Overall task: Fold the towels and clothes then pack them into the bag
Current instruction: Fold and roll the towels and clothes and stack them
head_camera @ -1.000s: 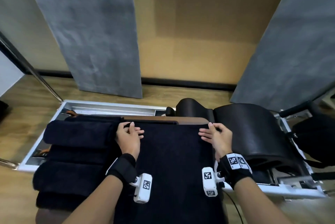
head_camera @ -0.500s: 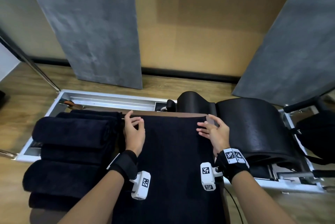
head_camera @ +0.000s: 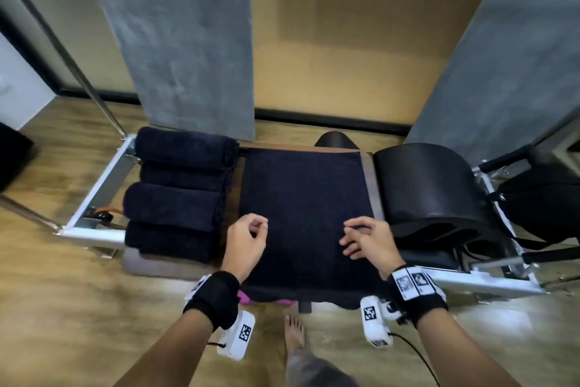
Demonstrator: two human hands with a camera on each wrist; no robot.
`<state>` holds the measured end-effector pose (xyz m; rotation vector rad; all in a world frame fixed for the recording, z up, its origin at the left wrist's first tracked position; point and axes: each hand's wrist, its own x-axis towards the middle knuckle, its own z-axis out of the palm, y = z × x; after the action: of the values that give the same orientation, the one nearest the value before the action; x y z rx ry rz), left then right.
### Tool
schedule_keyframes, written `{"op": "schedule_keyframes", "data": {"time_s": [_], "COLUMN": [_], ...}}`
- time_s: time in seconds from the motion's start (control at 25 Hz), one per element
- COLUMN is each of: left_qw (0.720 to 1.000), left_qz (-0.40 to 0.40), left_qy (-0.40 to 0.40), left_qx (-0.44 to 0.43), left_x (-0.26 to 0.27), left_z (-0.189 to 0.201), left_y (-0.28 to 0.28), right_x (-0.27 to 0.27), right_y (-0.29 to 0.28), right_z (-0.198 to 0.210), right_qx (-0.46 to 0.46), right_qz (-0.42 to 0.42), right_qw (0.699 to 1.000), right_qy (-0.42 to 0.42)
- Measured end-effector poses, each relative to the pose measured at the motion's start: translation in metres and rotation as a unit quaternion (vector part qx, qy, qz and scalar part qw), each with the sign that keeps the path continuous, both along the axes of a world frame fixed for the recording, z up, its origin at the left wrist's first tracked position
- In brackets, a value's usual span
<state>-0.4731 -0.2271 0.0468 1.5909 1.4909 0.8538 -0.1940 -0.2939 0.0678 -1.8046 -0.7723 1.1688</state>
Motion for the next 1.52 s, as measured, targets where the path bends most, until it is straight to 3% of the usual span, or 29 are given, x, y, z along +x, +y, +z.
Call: {"op": "schedule_keyframes", "data": {"time_s": [0.16, 0.32, 0.4, 0.56, 0.72, 0.92, 1.08, 1.28, 1.4, 1.52], "left_qw": [0.996, 0.968, 0.957, 0.953, 0.958, 0.966, 0.974, 0.992, 0.992, 0.982], "left_qz": [-0.05, -0.041, -0.039, -0.054, -0.044, -0.037, -0.034, -0.063, -0.035, -0.007], "left_qy": [0.039, 0.242, 0.285, 0.292, 0.266, 0.218, 0.183, 0.078, 0.099, 0.19], "left_qx": [0.06, 0.047, 0.031, 0.057, 0.095, 0.134, 0.13, 0.07, 0.063, 0.012], "left_x": [-0.037, -0.052, -0.053, -0.051, -0.033, 0.02, 0.068, 0.067, 0.033, 0.003], "left_z": [-0.002, -0.006, -0.007, -0.004, 0.011, 0.055, 0.077, 0.051, 0.021, -0.001], "left_y": [-0.056, -0.08, -0.083, -0.079, -0.066, -0.002, 0.055, 0.068, 0.04, 0.008], "right_x": [-0.004, -0.004, -0.006, -0.008, -0.008, -0.011, -0.02, -0.013, 0.004, 0.014], "right_y": [-0.058, -0.088, -0.092, -0.09, -0.069, 0.007, 0.079, 0.096, 0.063, 0.022], "right_z": [-0.012, -0.021, -0.024, -0.025, -0.006, 0.041, 0.065, 0.047, 0.022, -0.002], "right_qx": [-0.032, -0.085, -0.092, -0.095, -0.059, 0.048, 0.076, 0.062, 0.016, -0.075], "right_qz": [0.009, 0.007, 0.008, 0.013, 0.019, 0.022, 0.055, 0.044, 0.027, 0.043], "right_qw": [0.993, 0.966, 0.958, 0.957, 0.973, 0.988, 0.99, 0.996, 0.997, 0.985], "right_qy": [-0.114, -0.244, -0.271, -0.275, -0.224, -0.145, -0.102, -0.046, -0.072, -0.151]}}
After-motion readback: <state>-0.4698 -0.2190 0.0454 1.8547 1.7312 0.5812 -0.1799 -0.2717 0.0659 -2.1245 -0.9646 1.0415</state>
